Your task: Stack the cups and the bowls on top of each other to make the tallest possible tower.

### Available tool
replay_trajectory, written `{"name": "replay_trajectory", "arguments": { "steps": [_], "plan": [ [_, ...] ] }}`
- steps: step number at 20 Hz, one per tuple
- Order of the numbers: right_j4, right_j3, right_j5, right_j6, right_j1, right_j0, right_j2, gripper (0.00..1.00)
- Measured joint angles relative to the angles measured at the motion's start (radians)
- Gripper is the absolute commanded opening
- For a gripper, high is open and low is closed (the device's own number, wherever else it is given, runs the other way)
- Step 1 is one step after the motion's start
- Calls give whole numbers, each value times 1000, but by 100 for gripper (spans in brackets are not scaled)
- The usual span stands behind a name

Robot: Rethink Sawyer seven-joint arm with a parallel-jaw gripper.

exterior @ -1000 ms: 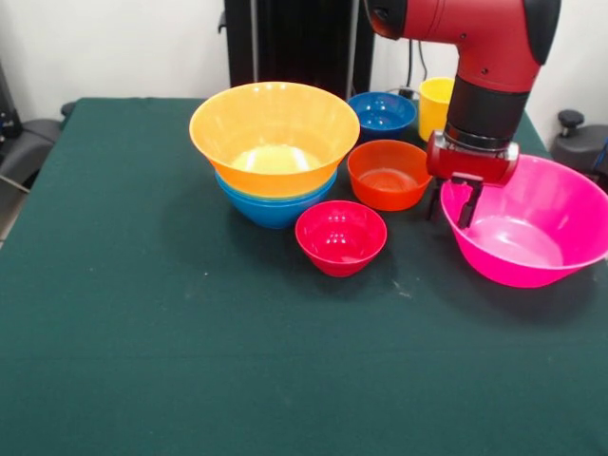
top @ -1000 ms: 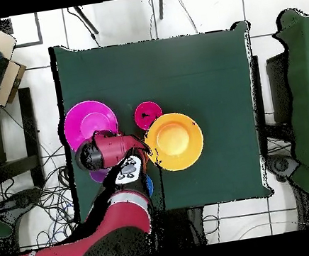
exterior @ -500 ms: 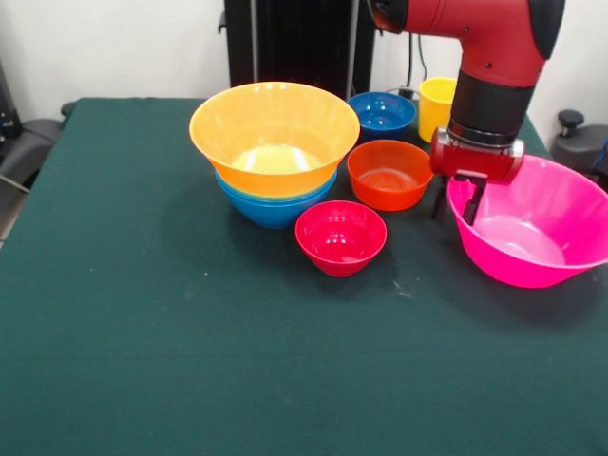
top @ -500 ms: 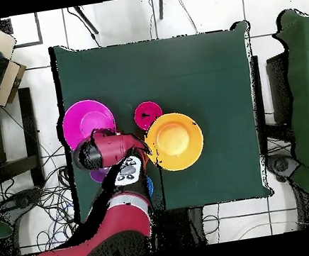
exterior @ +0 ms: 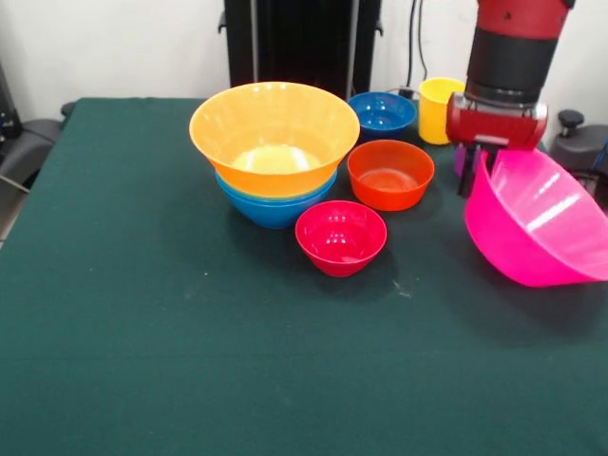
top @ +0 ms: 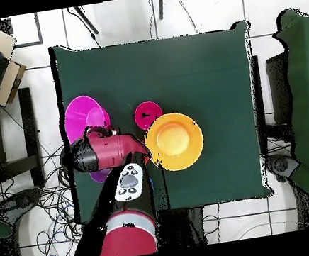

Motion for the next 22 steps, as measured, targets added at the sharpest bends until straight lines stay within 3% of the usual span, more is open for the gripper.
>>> {"name": "replay_trajectory", "arguments": {
  "steps": [8,22],
  "plan": [
    [-1,60,89,0,-93,-53,6,0],
    [-1,110,181,0,-187,-128,20,0]
  ]
}}
